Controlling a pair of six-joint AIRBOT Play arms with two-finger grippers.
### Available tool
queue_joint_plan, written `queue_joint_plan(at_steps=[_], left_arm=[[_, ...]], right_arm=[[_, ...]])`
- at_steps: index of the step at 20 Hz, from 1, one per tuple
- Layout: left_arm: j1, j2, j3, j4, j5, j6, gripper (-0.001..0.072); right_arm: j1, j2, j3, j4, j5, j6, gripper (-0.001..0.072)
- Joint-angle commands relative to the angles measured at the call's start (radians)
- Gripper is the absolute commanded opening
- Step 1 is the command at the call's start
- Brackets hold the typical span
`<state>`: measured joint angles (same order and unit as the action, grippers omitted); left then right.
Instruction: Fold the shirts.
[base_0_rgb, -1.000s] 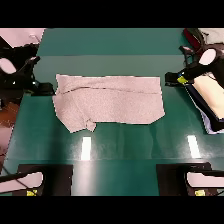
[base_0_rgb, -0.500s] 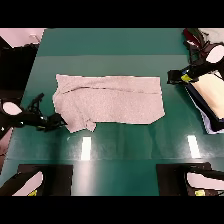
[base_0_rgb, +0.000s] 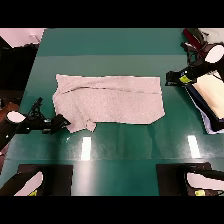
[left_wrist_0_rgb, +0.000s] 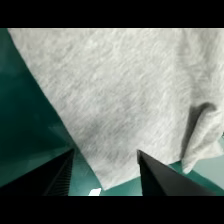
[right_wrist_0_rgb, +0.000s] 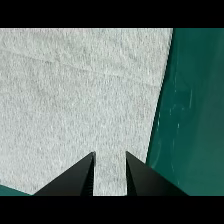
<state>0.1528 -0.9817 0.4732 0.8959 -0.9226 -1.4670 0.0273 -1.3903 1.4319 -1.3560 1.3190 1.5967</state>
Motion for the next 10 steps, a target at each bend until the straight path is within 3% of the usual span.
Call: queue_joint_plan(at_steps=[1, 7, 9, 10], left_arm=[[0.001, 0.001, -0.005, -0.018, 0.037, 0.001, 0.0487], [-0.038, 0.001, -0.005, -0.02, 0.038, 0.001, 0.0484], [-0.09, 0.001, -0.005, -0.02, 0.051, 0.009, 0.0082], [-0.11, 0.001, -0.005, -0.02, 0.061, 0.008, 0.0023]], right_arm=[[0.001, 0.001, 0.0, 0.002, 0.048, -0.008, 0.0242], [0.001, 0.066, -0.18, 0.002, 0.061, -0.008, 0.0242], [0.001, 0.113, -0.272, 0.002, 0.059, -0.008, 0.0242], [0.001, 0.137, -0.311, 0.003, 0.055, -0.008, 0.0242]])
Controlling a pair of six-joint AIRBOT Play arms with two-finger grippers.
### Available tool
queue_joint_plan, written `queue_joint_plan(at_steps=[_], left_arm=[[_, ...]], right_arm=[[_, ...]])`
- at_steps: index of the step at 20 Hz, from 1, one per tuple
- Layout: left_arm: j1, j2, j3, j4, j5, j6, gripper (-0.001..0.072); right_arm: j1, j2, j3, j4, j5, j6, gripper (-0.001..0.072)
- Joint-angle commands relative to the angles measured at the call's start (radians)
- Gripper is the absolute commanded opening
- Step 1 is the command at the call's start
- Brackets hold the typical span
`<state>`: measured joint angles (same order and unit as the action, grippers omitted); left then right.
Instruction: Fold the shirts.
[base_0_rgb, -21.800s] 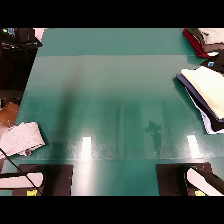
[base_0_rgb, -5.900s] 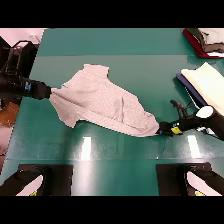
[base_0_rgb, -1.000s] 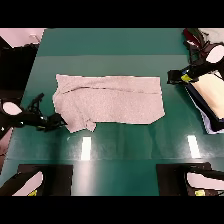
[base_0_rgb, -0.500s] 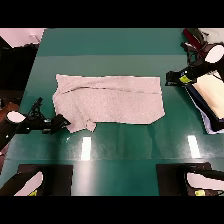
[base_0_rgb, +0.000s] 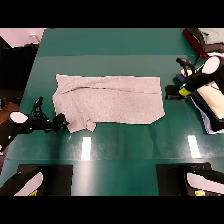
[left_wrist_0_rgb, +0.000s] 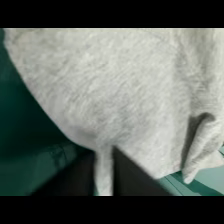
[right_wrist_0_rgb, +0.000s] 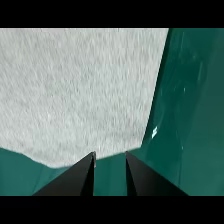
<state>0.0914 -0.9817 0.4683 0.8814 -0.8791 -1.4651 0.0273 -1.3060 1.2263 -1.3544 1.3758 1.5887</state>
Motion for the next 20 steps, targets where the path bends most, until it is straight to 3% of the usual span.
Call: queue_joint_plan(at_steps=[1, 3, 4, 5, 6, 8, 10, 16, 18, 20], left_arm=[[-0.059, 0.001, 0.001, -0.006, 0.024, 0.006, 0.0023], [-0.058, 0.002, 0.011, 0.001, 0.011, 0.006, 0.0023], [-0.058, 0.002, 0.022, 0.002, 0.0, 0.006, 0.0023], [-0.058, 0.002, 0.037, 0.003, -0.008, 0.007, 0.0022], [-0.058, 0.002, 0.053, 0.004, -0.017, 0.017, 0.0023], [-0.058, 0.002, 0.083, 0.008, -0.033, 0.034, 0.0023], [-0.058, 0.002, 0.109, 0.025, -0.056, 0.046, 0.0022], [-0.058, 0.002, 0.158, 0.129, -0.111, 0.056, 0.0022], [-0.058, 0.002, 0.159, 0.133, -0.112, 0.056, 0.0023], [-0.058, 0.002, 0.159, 0.137, -0.114, 0.059, 0.0023]], right_arm=[[0.001, 0.083, -0.15, 0.002, -0.009, 0.0, 0.0242], [0.001, 0.136, -0.235, 0.002, -0.01, 0.002, 0.0243], [0.001, 0.159, -0.282, 0.005, -0.011, 0.01, 0.0302], [0.0, 0.176, -0.323, 0.034, -0.017, 0.01, 0.0486], [-0.003, 0.187, -0.368, 0.081, -0.034, 0.01, 0.0529], [-0.006, 0.181, -0.439, 0.18, -0.089, 0.01, 0.0511], [-0.006, 0.152, -0.491, 0.256, -0.168, 0.01, 0.0432], [-0.006, 0.081, -0.518, 0.366, -0.334, 0.018, 0.0422], [-0.006, 0.063, -0.519, 0.366, -0.352, 0.018, 0.0301], [-0.005, 0.068, -0.518, 0.366, -0.382, 0.018, 0.0293]])
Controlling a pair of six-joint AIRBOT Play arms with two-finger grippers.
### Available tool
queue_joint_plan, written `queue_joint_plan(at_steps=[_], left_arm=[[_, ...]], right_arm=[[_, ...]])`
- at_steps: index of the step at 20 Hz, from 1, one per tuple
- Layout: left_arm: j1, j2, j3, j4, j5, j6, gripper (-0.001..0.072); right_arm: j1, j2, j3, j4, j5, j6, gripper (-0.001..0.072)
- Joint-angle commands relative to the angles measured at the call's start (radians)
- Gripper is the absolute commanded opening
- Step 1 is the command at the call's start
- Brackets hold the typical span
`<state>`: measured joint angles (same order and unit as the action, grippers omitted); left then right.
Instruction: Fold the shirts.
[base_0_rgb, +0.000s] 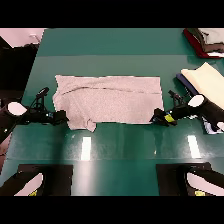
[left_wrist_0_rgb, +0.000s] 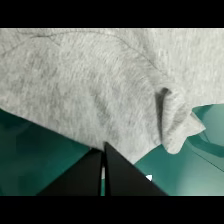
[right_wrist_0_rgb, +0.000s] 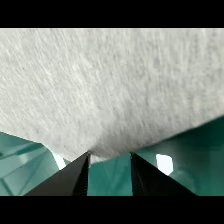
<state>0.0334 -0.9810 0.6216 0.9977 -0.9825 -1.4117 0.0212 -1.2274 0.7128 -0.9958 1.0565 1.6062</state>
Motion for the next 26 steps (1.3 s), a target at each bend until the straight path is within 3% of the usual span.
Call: queue_joint_plan(at_steps=[1, 2, 7, 10, 14, 21, 26], left_arm=[[0.0, 0.001, 0.006, 0.021, -0.015, 0.005, 0.0023], [0.0, 0.001, 0.008, 0.025, -0.024, 0.006, 0.0023], [0.0, 0.002, 0.068, 0.155, -0.2, 0.006, 0.0022], [0.0, 0.004, 0.072, 0.162, -0.319, 0.027, 0.0022], [-0.001, 0.021, 0.072, 0.124, -0.435, 0.06, 0.0022], [0.0, 0.103, 0.189, 0.117, -0.368, 0.058, 0.0022], [0.0, 0.103, 0.284, 0.117, -0.213, 0.058, 0.0022]], right_arm=[[0.001, -0.003, -0.005, 0.0, -0.073, 0.0, 0.0144], [0.001, 0.011, -0.005, -0.01, -0.079, -0.007, 0.0014], [0.0, 0.148, -0.005, -0.185, 0.012, -0.006, 0.0012], [0.0, 0.246, -0.005, -0.301, 0.163, -0.006, 0.0011], [0.0, 0.345, -0.005, -0.324, 0.288, -0.006, 0.0011], [0.0, 0.404, 0.033, -0.324, 0.253, 0.021, 0.0011], [0.0, 0.313, 0.186, -0.325, 0.241, 0.026, 0.0011]])
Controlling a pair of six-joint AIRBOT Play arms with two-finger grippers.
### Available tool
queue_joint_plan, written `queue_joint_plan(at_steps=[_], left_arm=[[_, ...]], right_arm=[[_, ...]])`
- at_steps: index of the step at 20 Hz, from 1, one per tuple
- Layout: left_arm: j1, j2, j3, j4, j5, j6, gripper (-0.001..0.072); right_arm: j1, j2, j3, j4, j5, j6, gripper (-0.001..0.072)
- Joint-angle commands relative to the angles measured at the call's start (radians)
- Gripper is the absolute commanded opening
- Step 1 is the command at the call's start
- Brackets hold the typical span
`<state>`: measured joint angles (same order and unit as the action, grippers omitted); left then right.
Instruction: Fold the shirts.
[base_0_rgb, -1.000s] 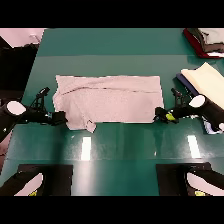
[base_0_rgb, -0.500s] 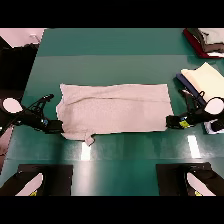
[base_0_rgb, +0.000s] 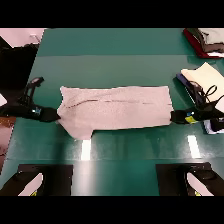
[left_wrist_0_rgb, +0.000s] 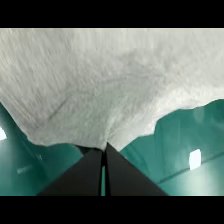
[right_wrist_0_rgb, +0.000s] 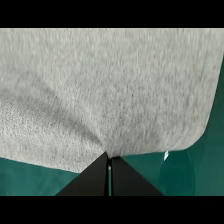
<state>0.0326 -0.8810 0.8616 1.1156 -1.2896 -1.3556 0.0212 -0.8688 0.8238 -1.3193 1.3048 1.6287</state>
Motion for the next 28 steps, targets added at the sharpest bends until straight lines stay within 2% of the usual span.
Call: queue_joint_plan(at_steps=[1, 7, 17, 19, 20, 21, 22, 23, 26, 27, 28], left_arm=[[0.0, 0.002, 0.044, -0.001, 0.133, 0.002, 0.0022], [0.0, -0.011, 0.043, -0.001, 0.4, -0.004, 0.0022], [0.0, -0.245, 0.043, -0.003, 0.628, -0.008, 0.0023], [0.0, -0.27, 0.043, -0.006, 0.658, -0.039, 0.0025], [0.0, -0.279, 0.043, -0.005, 0.664, -0.044, 0.0081], [0.0, -0.282, 0.043, -0.005, 0.668, -0.051, 0.0338], [0.0, -0.281, 0.045, -0.005, 0.672, -0.056, 0.0585], [0.0, -0.281, 0.056, 0.0, 0.665, -0.054, 0.0601], [0.003, -0.276, 0.126, 0.008, 0.583, -0.05, 0.06], [0.003, -0.273, 0.15, 0.007, 0.544, -0.05, 0.0548], [0.003, -0.273, 0.174, 0.007, 0.491, -0.05, 0.03]], right_arm=[[0.0, -0.08, 0.108, -0.001, -0.016, 0.004, 0.0011], [0.0, -0.322, 0.3, 0.0, -0.05, 0.003, 0.0012], [0.001, -0.58, 0.486, 0.013, -0.158, 0.003, 0.0014], [0.001, -0.623, 0.517, 0.018, -0.163, 0.003, 0.0029], [0.001, -0.646, 0.536, 0.018, -0.163, 0.003, 0.0219], [0.001, -0.665, 0.553, 0.02, -0.161, 0.003, 0.0404], [0.001, -0.678, 0.568, 0.034, -0.157, 0.001, 0.0453], [-0.01, -0.685, 0.585, 0.065, -0.152, -0.018, 0.0453], [-0.066, -0.686, 0.631, 0.186, -0.066, -0.135, 0.0454], [-0.094, -0.686, 0.636, 0.214, -0.018, -0.173, 0.0454], [-0.129, -0.686, 0.632, 0.241, 0.027, -0.209, 0.0453]])
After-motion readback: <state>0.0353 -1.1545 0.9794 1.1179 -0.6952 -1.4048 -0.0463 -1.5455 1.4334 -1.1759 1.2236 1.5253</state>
